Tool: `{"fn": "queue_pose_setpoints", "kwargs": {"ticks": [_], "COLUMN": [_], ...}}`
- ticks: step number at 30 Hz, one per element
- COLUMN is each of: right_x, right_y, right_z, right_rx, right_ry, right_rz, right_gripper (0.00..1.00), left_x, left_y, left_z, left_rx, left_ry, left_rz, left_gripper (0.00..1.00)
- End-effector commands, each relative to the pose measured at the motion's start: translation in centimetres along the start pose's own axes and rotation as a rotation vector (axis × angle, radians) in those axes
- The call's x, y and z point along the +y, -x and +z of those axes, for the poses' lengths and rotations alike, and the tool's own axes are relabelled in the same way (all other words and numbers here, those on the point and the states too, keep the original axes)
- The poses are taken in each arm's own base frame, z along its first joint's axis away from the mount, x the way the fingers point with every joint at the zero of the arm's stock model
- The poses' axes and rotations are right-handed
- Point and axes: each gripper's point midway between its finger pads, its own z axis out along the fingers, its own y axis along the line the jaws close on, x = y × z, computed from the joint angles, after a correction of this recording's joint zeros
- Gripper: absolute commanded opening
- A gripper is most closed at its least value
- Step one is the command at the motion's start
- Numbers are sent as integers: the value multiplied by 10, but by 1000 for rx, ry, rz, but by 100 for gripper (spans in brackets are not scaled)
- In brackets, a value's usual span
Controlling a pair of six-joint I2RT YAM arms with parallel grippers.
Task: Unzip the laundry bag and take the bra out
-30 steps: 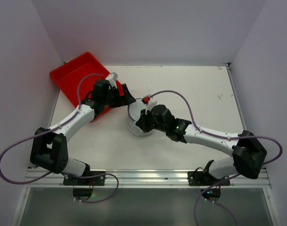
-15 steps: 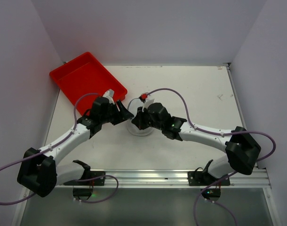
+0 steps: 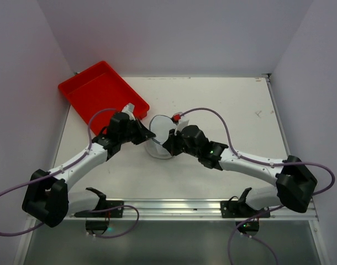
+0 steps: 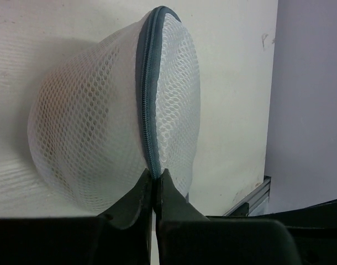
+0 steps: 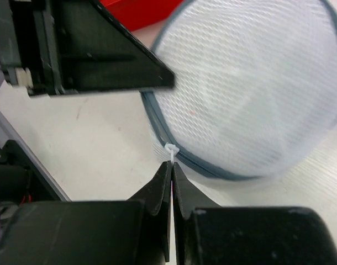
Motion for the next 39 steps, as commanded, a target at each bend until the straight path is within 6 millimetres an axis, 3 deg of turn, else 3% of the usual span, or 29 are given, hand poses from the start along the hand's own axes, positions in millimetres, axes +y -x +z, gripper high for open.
{"fn": "queue_pose_setpoints", "kwargs": {"ticks": [1, 5, 9, 17, 22, 25, 26, 27, 28, 29, 30, 31, 33, 35, 39], "right_x": [-24, -53, -89, -126, -137, -128, -124, -119, -115, -111, -106, -102, -92, -82, -64], "right_y": [6, -7, -6, 3, 4, 9, 17, 18, 20, 26, 27, 31, 36, 44, 55], "right_z": [-25, -43, -58, -66, -61, -58, -59, -61, -62, -65, -69, -71, -76, -81, -88], "right_rx": [-41, -29, -41, -54, -23, 2, -8, -2, 1, -8, -5, -10, -12, -32, -64], "right_ry": [-72, -140, -220, -283, -294, -252, -238, -223, -206, -197, -186, -180, -171, -157, -145], "right_rz": [-37, -56, -22, 109, 160, 147, 129, 124, 117, 101, 91, 78, 52, 32, -19], "right_gripper": [0, 0, 0, 0, 0, 0, 0, 1, 15, 23, 32, 50, 65, 76, 84], "left_x": [4, 5, -2, -3, 0, 4, 9, 9, 9, 10, 10, 11, 15, 20, 29], "left_y": [28, 29, 18, -7, -19, -24, -27, -27, -27, -27, -25, -23, -14, -10, 14], "left_z": [-4, -6, -11, -35, -43, -41, -39, -39, -39, -39, -40, -41, -45, -50, -65], "left_rx": [-59, -30, 44, 143, 142, 121, 123, 119, 119, 116, 104, 95, 52, 33, -87], "left_ry": [12, -16, -82, -163, -198, -218, -211, -215, -215, -212, -200, -190, -132, -76, 49], "left_rz": [23, 89, 161, 267, 258, 221, 212, 215, 215, 213, 214, 213, 209, 208, 200], "left_gripper": [0, 0, 0, 0, 0, 2, 12, 32, 41, 52, 71, 78, 93, 99, 100]}}
